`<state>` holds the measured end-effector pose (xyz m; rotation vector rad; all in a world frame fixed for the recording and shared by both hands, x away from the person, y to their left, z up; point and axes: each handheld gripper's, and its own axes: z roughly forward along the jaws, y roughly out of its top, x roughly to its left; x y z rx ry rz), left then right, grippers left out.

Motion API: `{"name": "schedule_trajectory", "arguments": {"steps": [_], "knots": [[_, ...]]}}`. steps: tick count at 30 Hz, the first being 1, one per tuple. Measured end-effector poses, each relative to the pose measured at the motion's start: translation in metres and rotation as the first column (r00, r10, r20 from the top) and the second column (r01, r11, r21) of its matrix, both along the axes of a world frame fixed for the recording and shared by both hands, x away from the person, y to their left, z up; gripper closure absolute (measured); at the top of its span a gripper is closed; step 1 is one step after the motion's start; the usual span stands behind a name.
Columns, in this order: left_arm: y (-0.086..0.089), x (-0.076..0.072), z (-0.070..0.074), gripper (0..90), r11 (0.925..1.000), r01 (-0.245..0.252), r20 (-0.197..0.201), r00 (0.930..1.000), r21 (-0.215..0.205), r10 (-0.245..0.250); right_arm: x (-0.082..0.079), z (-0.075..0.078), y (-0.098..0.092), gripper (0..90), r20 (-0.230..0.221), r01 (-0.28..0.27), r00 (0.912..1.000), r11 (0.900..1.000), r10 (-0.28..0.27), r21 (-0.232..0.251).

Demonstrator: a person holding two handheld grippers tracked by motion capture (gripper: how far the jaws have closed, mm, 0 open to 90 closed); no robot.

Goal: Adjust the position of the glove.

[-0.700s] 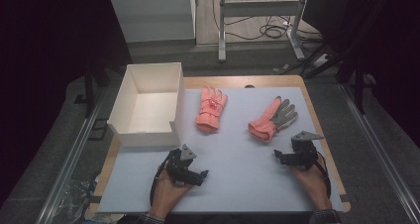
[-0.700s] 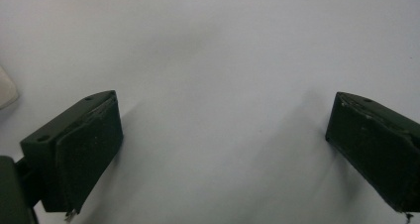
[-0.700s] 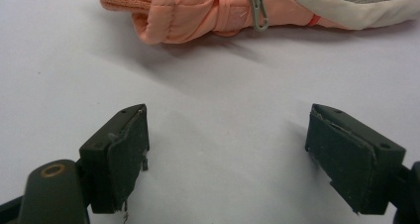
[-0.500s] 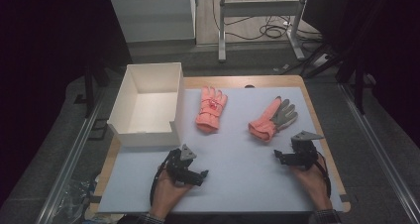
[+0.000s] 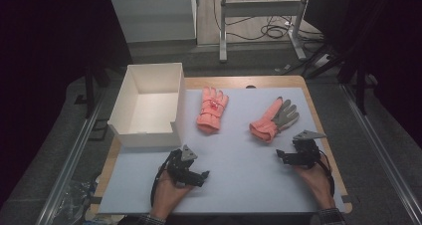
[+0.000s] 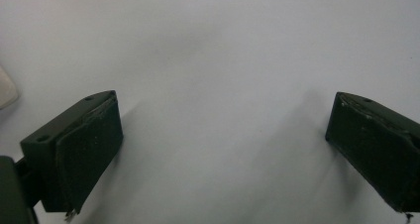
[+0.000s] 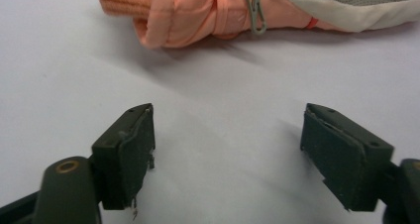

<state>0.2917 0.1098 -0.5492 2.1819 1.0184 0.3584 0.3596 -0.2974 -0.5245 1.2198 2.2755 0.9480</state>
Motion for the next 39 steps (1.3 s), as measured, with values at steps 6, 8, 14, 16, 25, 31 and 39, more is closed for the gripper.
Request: {"name": "schedule_trajectory", "arguments": {"steps": [6, 8, 14, 16, 25, 31, 39], "knots": [[0.0, 0.0, 0.0, 1.2, 1.0, 0.0, 0.0, 1.0, -0.001, 0.0, 0.006, 0.014, -0.004, 29.0, 0.003, 0.0, 1.0, 1.0, 0.0, 0.021], [0.0, 0.0, 0.0, 1.2, 1.0, 0.0, 0.0, 1.0, 0.0, 0.0, 0.01, 0.021, -0.005, 32.3, 0.011, -0.002, 0.9999, 0.999, 0.002, 0.033], [0.0, 0.0, 0.0, 1.2, 1.0, 0.0, -0.001, 1.0, 0.0, 0.0, 0.026, 0.039, -0.006, 43.3, 0.027, 0.002, 0.9996, 0.999, -0.004, 0.043], [0.0, 0.0, 0.0, 1.2, 1.0, 0.0, 0.0, 1.0, 0.0, 0.0, 0.033, 0.043, -0.006, 46.6, 0.02, 0.01, 0.9997, 0.999, -0.011, 0.05], [0.0, 0.0, 0.0, 1.2, 1.0, 0.0, 0.0, 1.0, -0.001, 0.0, 0.062, 0.047, -0.001, 52.7, 0.009, 0.014, 0.9998, 0.999, -0.015, 0.043], [0.0, 0.0, 0.0, 1.2, 1.0, 0.003, 0.002, 1.0, 0.001, -0.003, 0.078, 0.048, 0.005, 55.2, 0.016, 0.024, 0.9996, 0.999, -0.024, 0.038], [0.0, 0.0, 0.0, 1.2, 1.0, 0.0, 0.0, 1.0, -0.001, 0.0, 0.098, 0.046, 0.012, 55.7, 0.01, 0.042, 0.999, 0.999, -0.043, 0.034]]}}
